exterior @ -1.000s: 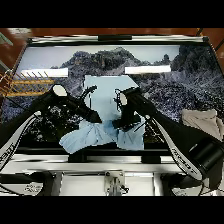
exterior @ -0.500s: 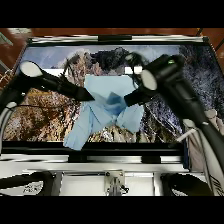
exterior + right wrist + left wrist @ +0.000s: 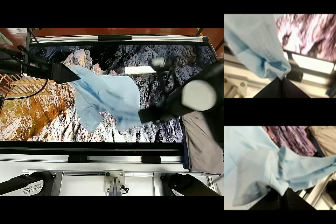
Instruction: Fold the shirts.
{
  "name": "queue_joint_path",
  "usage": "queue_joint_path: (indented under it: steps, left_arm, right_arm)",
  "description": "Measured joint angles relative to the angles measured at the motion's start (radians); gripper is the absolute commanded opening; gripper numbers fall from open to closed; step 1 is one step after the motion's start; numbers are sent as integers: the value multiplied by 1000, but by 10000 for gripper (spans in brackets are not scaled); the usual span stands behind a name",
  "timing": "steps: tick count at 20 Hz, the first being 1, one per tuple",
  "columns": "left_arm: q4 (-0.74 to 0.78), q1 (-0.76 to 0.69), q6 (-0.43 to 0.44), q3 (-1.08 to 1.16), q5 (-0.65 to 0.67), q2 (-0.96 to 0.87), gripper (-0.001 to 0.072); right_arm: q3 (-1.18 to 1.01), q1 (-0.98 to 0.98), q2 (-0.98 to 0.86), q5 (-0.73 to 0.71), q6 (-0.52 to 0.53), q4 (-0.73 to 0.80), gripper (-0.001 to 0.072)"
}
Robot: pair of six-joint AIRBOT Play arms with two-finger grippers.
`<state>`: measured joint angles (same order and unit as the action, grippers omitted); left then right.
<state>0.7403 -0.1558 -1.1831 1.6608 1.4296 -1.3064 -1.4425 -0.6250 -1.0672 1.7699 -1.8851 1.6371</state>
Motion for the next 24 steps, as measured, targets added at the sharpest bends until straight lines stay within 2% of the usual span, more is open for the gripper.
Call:
queue_joint_path:
  steps: [3, 4, 5, 6, 10, 13, 17, 20, 24]
  left_arm:
    - [66, -25, -11, -60, 49, 0, 45]
    - [80, -35, -16, -100, 58, 0, 45]
    - [93, -49, -18, -149, 67, 0, 45]
    - [99, -69, -19, -211, 67, 0, 45]
    - [117, -155, -20, -432, 32, 0, 45]
    - [119, -207, -18, -524, -7, 0, 45]
    - [123, -233, -17, -568, -28, 2, 45]
    - [124, -238, -14, -578, -33, 4, 45]
    - [124, -241, -8, -583, -45, 19, 45]
  right_arm:
    - [268, 0, 21, -23, -42, -23, 69]
    - [349, 0, 25, -66, -55, -24, 131]
    - [421, 0, 27, -101, -72, -27, 350]
    - [483, 0, 29, -146, -89, -29, 485]
    - [539, 0, 33, -257, -127, -24, 501]
    - [440, 1, 33, -317, -146, -15, 501]
    - [351, 1, -39, -468, -190, -66, 501]
    - [331, 29, -176, -555, -138, -220, 501]
    - [320, 143, -339, -629, 11, -539, 500]
